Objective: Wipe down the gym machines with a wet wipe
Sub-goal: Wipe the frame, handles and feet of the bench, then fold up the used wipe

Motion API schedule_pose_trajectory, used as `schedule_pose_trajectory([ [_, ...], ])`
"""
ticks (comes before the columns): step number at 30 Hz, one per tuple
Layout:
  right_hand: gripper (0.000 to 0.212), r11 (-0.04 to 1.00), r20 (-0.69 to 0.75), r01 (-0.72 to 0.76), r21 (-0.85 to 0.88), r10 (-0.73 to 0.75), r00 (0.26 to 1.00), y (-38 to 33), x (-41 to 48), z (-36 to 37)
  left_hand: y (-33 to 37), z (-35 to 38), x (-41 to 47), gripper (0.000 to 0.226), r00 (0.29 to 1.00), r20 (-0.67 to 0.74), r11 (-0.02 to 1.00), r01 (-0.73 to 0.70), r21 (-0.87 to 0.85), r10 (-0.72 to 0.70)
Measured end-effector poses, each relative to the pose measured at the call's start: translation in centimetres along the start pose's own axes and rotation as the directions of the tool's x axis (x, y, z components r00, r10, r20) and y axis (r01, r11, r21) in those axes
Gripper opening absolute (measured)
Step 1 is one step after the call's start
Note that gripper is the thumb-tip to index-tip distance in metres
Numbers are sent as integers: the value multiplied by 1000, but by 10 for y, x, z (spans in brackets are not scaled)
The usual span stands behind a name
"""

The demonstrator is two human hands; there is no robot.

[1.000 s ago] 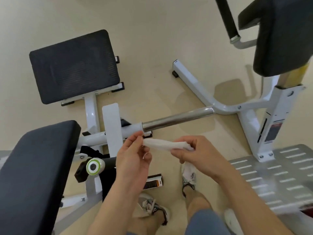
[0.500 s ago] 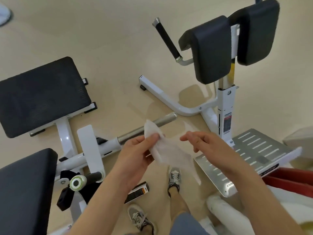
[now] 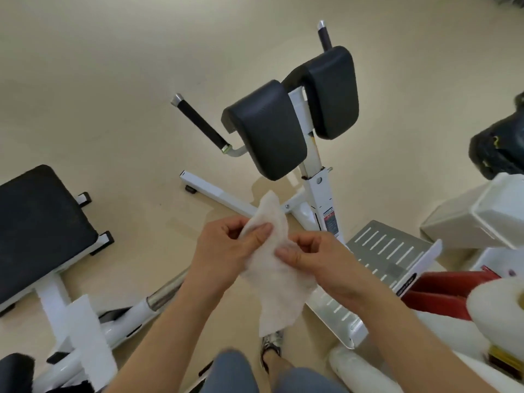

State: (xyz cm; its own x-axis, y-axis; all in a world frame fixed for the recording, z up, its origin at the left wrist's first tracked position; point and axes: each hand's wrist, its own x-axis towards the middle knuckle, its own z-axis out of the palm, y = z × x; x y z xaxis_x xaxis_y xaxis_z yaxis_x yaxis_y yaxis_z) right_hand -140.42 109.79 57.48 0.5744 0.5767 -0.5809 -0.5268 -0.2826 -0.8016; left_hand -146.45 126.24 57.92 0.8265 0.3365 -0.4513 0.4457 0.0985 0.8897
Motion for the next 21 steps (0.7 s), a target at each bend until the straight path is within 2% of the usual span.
schedule_pose_trajectory([
  [5, 18, 977, -188, 60, 204, -21, 982, -16, -3, -21, 5, 23, 40, 24, 983, 89, 980, 171, -97, -163],
  [8, 25, 961, -332, 109, 255, -19, 943, -29, 5, -30, 6, 31, 69, 22, 957, 163, 961, 259, -96, -242],
  [11, 27, 949, -520, 217, 229, -69, 851, -42, 17, -41, 17, 40, 97, 17, 933, 288, 976, 218, 25, -215],
  [15, 13, 894, -609, 345, 287, -108, 786, -68, 27, -59, 48, 63, 126, 7, 913, 395, 994, 76, 82, -102],
  [17, 13, 848, -665, 410, 336, -95, 741, -77, 32, -68, 62, 75, 136, 4, 866, 484, 991, 79, 108, -122],
  [20, 19, 843, -785, 440, 309, -35, 619, -82, 36, -93, 80, 99, 147, 41, 767, 610, 980, 161, 116, -198],
  [21, 21, 846, -818, 445, 293, -19, 575, -82, 36, -104, 85, 109, 152, 50, 753, 622, 976, 182, 118, -216],
])
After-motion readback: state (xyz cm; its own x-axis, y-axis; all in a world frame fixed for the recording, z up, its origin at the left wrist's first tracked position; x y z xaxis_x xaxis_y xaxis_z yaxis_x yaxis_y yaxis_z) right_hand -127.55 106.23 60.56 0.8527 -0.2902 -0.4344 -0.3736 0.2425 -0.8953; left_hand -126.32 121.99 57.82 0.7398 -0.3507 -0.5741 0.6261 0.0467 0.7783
